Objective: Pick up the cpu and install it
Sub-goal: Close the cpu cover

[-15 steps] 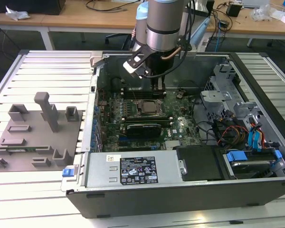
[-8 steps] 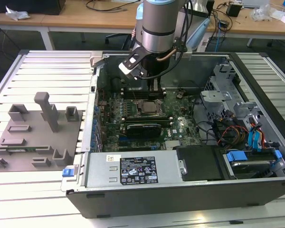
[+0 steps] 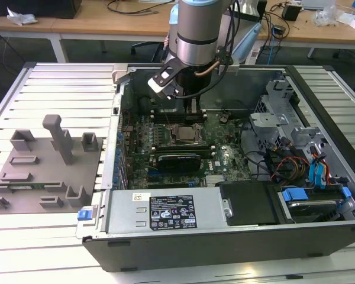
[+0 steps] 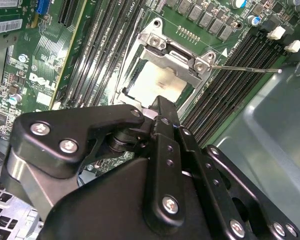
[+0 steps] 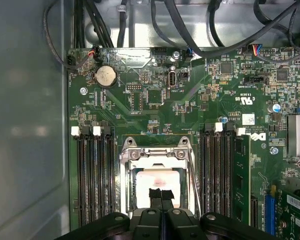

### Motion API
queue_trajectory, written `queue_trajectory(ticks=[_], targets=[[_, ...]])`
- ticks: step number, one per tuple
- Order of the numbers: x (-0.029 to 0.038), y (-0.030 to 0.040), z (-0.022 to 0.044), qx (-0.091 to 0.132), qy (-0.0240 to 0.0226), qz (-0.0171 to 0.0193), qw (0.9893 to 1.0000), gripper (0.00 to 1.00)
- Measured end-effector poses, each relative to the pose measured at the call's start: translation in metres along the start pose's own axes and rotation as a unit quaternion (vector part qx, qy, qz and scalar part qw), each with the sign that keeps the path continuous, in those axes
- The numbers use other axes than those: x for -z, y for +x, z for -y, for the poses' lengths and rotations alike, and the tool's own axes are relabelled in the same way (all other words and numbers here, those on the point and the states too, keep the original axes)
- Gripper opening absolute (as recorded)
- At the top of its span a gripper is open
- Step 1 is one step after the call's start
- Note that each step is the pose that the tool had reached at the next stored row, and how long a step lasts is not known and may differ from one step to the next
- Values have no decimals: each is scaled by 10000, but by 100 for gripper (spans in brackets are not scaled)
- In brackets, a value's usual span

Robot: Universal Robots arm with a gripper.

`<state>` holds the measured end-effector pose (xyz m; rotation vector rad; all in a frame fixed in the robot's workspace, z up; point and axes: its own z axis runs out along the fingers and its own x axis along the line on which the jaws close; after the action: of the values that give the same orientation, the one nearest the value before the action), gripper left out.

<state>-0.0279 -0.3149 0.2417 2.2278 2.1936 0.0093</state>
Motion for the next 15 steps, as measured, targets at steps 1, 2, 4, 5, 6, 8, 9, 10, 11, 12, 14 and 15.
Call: queue_trajectory(ticks=[1,2,4,5,6,8,9,10,11,12,14,15], targets=[[0,0,1,0,0,0,10000,11],[-2,0,3,-1,0,0,10000,11],[-6,0,23,0,0,0,10000,11],[-9,-1,44,0,0,0,10000,11],[-12,-1,63,0,0,0,10000,11],[-18,-1,96,0,0,0,10000,11],[-24,-1,109,0,-1,-1,10000,11],[-40,-2,133,0,0,1,10000,11],[-51,-2,150,0,0,0,10000,11],[-63,-2,171,0,0,0,10000,11],[-88,-3,216,0,0,1,10000,11],[-107,-3,232,0,0,0,10000,11]])
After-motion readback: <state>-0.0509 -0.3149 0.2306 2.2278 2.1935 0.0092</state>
